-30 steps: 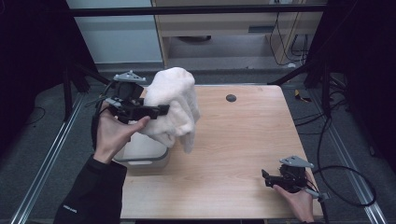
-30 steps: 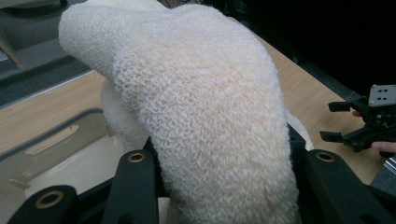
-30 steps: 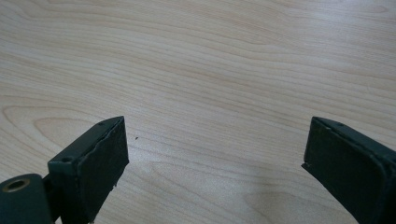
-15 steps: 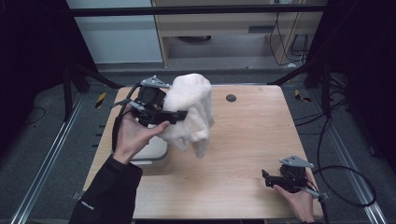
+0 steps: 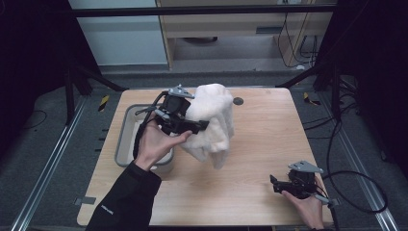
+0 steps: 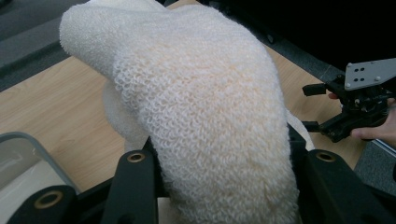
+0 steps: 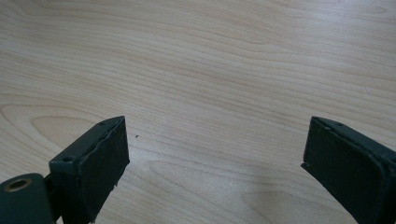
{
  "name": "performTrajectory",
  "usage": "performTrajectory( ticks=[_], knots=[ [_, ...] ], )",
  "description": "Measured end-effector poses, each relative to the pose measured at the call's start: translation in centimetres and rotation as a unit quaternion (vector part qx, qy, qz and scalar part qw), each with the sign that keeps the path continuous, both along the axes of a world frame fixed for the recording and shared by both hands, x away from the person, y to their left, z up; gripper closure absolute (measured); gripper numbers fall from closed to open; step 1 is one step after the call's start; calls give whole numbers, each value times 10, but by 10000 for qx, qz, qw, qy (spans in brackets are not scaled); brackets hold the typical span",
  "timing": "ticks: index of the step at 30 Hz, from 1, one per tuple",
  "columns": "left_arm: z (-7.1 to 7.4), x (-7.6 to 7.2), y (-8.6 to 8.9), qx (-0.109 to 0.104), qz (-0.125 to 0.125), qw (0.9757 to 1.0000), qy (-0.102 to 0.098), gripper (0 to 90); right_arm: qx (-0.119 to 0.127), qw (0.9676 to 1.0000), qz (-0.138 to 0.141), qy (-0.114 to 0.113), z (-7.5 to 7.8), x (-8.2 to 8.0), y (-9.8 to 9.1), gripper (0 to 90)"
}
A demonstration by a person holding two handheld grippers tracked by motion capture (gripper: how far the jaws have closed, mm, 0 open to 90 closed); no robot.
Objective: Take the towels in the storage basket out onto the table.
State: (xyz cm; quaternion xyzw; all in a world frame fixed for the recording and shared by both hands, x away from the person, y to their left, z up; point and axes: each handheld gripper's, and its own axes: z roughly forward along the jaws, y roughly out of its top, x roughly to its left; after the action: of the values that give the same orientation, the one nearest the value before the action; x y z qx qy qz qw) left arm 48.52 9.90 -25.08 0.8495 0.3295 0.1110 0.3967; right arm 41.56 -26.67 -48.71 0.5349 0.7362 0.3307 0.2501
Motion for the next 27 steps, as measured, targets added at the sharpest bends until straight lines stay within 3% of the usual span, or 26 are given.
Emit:
performTrajectory(
  ticks=[12,27],
  knots=[
    [-25,5,-28,101,-222,9996,167,539,-24,10000,9,-41,0,0,-1,71],
    [-61,15,-51,276,-320,9983,407,534,-24,10000,-6,-45,1,-1,-1,71]
  ],
)
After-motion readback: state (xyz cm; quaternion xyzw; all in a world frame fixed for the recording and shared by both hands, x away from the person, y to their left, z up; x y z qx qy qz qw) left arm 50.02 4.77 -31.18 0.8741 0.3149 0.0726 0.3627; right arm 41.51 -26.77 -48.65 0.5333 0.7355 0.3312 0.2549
